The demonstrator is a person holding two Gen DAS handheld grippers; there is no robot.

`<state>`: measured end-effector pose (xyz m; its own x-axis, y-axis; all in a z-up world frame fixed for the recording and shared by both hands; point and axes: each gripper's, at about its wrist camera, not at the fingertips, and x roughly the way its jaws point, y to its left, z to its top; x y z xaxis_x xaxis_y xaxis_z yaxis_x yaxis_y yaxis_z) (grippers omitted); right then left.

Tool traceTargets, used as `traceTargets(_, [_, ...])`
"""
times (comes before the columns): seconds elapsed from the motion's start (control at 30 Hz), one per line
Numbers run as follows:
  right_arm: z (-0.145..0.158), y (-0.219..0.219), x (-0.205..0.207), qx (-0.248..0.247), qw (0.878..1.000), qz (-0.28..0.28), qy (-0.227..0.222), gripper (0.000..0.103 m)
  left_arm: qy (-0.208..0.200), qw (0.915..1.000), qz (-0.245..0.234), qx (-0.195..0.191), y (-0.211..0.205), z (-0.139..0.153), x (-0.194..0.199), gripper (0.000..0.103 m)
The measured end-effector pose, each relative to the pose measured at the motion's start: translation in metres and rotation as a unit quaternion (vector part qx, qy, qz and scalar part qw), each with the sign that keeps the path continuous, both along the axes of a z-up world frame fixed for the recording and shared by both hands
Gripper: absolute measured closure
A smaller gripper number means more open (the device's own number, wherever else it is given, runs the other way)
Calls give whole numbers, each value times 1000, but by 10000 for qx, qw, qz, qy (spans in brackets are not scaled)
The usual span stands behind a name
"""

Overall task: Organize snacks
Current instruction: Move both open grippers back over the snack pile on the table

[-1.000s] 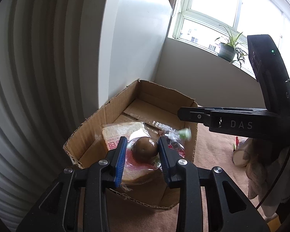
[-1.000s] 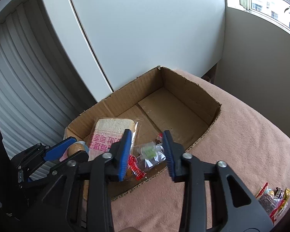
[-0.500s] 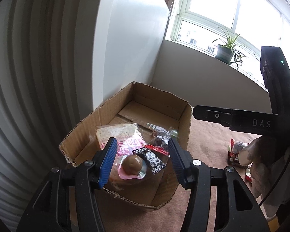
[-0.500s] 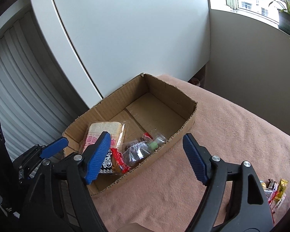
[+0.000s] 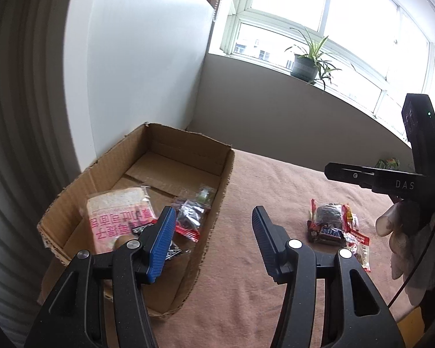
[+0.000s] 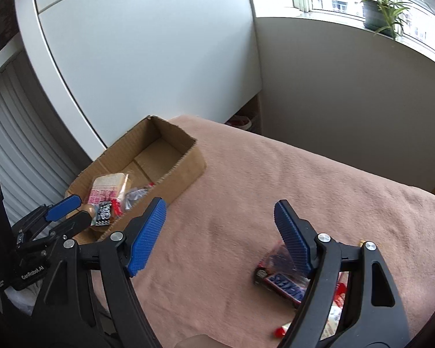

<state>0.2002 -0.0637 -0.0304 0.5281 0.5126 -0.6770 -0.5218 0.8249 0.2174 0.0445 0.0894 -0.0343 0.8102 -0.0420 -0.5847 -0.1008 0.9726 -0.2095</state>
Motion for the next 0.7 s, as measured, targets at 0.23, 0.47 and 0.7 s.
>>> traceTargets(0.23, [-18, -78, 6, -51, 9975, -679, 182, 23, 123, 9991, -408, -42, -33, -8, 13, 49])
traceTargets(0.47, [-43, -136, 11, -58, 9919, -1148, 539, 23, 222, 9960, -857, -105, -65, -7, 32, 49])
traceTargets(0.7, [-60, -173, 22, 144, 9844, -1498, 908, 35, 375, 9884, -1468, -130, -98, -2, 76, 50])
